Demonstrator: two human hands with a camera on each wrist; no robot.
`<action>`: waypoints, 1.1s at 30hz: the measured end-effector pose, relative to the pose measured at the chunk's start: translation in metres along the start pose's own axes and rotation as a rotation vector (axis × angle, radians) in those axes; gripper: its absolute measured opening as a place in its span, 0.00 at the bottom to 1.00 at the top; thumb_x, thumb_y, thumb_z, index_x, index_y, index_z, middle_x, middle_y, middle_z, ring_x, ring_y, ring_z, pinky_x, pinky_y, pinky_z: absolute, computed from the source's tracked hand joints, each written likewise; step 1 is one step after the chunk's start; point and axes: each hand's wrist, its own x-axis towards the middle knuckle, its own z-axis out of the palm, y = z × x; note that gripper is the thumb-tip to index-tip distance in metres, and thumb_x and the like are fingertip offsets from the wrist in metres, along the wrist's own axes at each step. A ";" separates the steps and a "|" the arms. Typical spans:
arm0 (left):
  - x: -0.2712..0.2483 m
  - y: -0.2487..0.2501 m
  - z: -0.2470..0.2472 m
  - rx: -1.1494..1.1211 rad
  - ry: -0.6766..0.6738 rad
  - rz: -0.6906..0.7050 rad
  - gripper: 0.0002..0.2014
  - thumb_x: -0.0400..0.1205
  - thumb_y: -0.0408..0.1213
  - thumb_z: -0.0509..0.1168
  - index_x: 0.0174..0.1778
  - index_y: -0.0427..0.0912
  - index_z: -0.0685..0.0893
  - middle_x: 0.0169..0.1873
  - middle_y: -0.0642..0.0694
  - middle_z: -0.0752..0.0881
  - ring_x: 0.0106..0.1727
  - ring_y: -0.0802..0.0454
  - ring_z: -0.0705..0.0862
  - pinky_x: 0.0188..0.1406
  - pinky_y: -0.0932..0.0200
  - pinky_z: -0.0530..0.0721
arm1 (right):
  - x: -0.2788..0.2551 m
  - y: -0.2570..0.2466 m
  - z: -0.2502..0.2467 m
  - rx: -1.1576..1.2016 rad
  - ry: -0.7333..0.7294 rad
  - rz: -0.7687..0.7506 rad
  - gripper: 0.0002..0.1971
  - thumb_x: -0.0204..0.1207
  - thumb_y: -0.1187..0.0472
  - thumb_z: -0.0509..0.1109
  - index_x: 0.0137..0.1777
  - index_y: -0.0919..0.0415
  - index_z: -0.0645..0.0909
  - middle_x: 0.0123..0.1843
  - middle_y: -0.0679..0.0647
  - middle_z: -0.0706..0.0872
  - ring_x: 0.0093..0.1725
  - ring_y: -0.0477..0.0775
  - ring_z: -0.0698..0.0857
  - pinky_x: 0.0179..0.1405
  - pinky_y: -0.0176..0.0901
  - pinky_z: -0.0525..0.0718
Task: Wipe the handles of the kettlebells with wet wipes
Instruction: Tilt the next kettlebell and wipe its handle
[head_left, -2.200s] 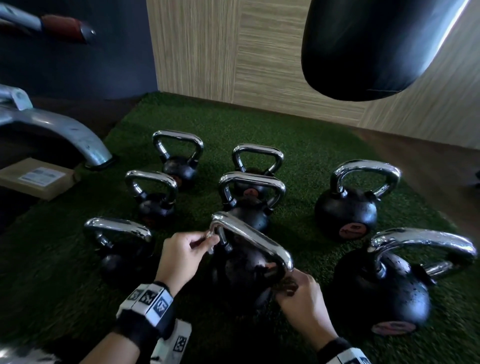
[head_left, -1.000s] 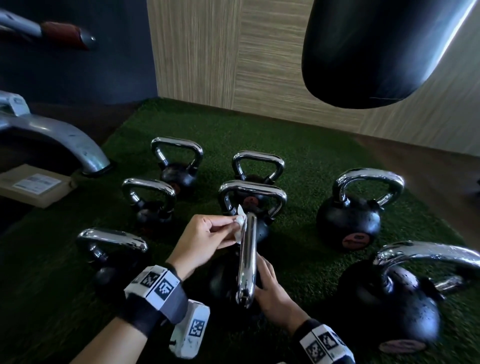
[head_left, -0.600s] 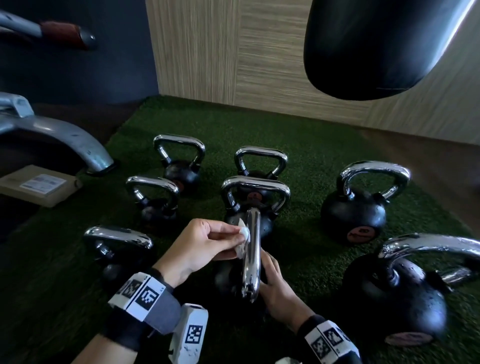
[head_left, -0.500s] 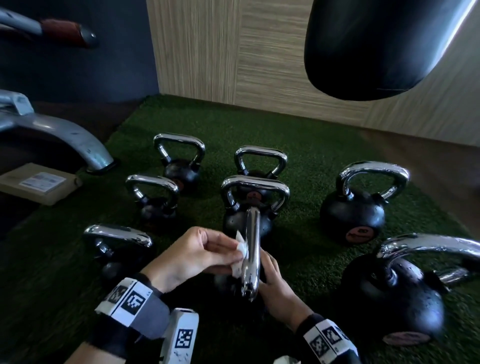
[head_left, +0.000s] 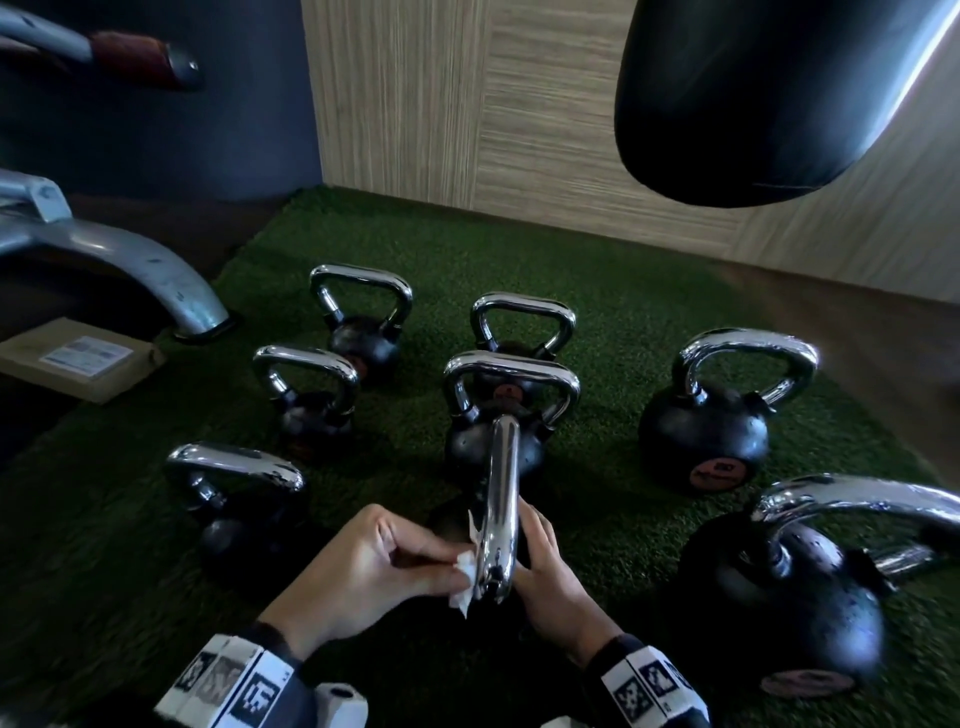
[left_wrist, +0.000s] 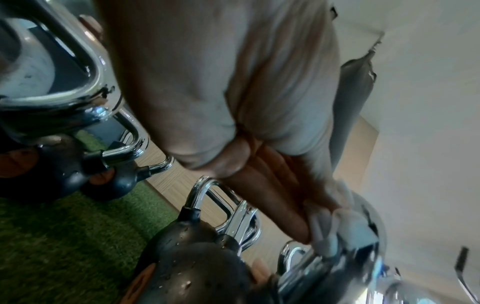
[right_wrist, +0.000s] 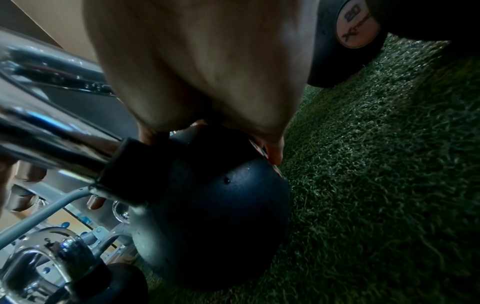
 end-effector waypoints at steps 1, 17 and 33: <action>-0.001 0.000 0.001 0.026 0.003 -0.008 0.11 0.74 0.39 0.81 0.52 0.45 0.97 0.50 0.52 0.95 0.57 0.56 0.93 0.63 0.64 0.85 | 0.000 0.000 0.000 0.000 0.001 -0.002 0.51 0.63 0.29 0.65 0.89 0.41 0.57 0.85 0.43 0.61 0.86 0.45 0.62 0.88 0.52 0.63; -0.014 -0.003 0.000 0.283 0.170 -0.014 0.07 0.76 0.41 0.81 0.45 0.59 0.96 0.43 0.63 0.94 0.46 0.66 0.92 0.48 0.71 0.85 | -0.005 -0.035 -0.040 -0.060 0.304 -0.016 0.17 0.64 0.46 0.82 0.54 0.42 0.91 0.50 0.45 0.94 0.55 0.47 0.91 0.61 0.49 0.88; -0.001 0.075 -0.003 -0.303 0.414 0.111 0.11 0.62 0.33 0.81 0.40 0.40 0.93 0.39 0.41 0.93 0.39 0.52 0.92 0.38 0.64 0.90 | -0.063 -0.150 -0.041 0.080 0.219 -0.587 0.20 0.63 0.61 0.90 0.56 0.53 0.95 0.55 0.41 0.94 0.54 0.43 0.93 0.58 0.39 0.90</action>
